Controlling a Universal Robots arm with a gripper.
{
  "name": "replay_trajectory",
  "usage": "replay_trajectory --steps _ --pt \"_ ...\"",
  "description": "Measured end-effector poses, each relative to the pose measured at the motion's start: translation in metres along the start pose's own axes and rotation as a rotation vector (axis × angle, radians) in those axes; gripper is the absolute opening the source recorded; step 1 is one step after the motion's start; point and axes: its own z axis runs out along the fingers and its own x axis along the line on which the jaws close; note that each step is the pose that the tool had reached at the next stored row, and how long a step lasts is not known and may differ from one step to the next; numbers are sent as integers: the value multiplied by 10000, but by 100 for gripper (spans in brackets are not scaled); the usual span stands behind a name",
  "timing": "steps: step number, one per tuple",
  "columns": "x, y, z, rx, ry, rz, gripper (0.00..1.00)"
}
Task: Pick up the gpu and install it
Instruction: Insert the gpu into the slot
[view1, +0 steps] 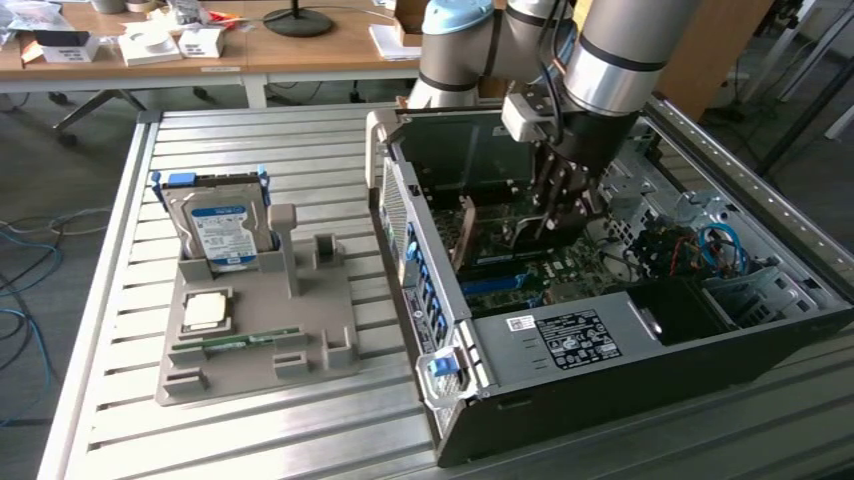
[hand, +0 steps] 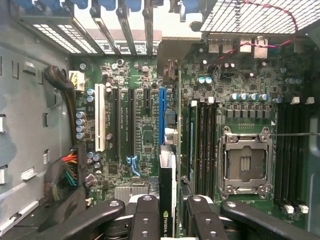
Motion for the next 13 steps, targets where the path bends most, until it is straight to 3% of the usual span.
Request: replay_trajectory --steps 13 --pt "2 26 39 8 -1 -1 26"
